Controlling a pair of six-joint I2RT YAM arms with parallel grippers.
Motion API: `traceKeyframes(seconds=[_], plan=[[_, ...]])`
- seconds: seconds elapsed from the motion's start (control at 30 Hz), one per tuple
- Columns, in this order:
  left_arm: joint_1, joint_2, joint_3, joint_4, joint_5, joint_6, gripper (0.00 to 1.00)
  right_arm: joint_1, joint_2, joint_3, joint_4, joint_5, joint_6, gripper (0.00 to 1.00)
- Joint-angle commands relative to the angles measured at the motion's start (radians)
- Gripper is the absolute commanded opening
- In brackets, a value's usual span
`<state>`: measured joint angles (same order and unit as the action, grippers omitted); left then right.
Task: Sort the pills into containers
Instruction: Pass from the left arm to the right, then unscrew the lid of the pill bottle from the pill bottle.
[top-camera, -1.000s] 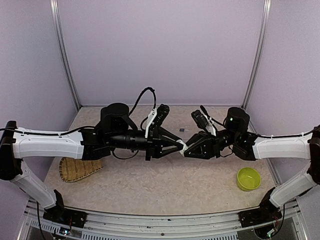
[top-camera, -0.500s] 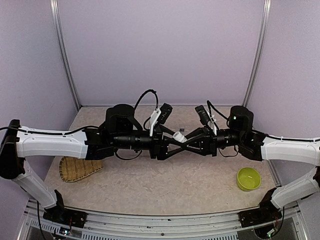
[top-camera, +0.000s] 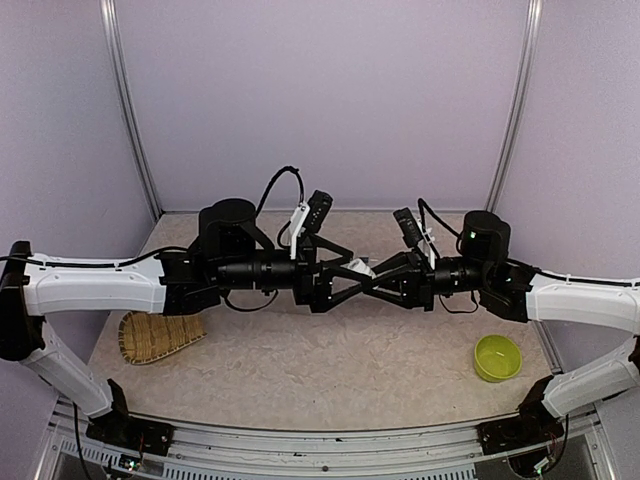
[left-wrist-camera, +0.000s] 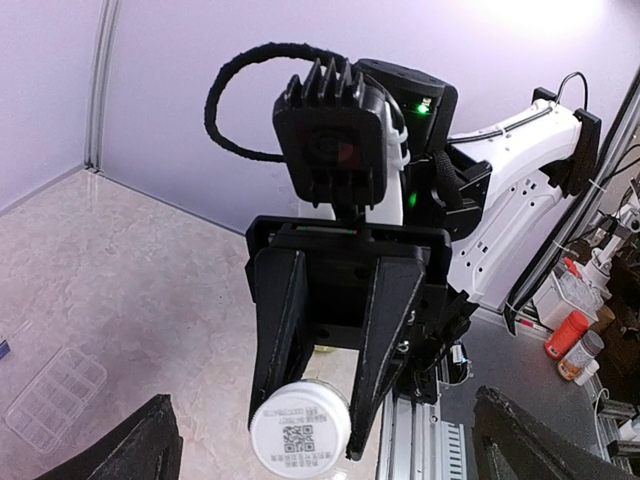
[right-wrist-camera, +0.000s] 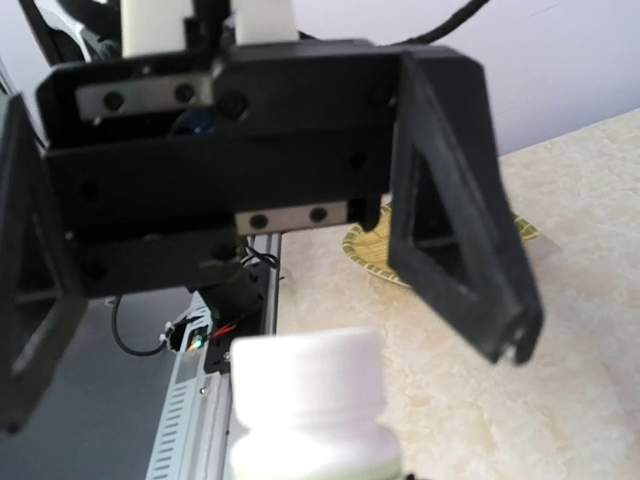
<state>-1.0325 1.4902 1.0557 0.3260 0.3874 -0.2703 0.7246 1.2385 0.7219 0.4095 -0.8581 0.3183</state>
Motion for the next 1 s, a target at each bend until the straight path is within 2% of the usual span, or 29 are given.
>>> traceKeyframes(seconds=[0.0, 0.53, 0.97], plan=[[0.012, -0.012, 0.023, 0.039, 0.022, -0.028, 0.99, 0.009, -0.016, -0.003, 0.018, 0.005, 0.014, 0.08], [0.006, 0.025, 0.047, 0.05, 0.054, -0.028, 0.99, 0.039, 0.038, 0.008, 0.064, 0.035, 0.05, 0.08], [-0.001, 0.01, 0.026, 0.043, 0.057, -0.012, 0.89, 0.039, 0.026, 0.011, 0.01, 0.139, 0.032, 0.08]])
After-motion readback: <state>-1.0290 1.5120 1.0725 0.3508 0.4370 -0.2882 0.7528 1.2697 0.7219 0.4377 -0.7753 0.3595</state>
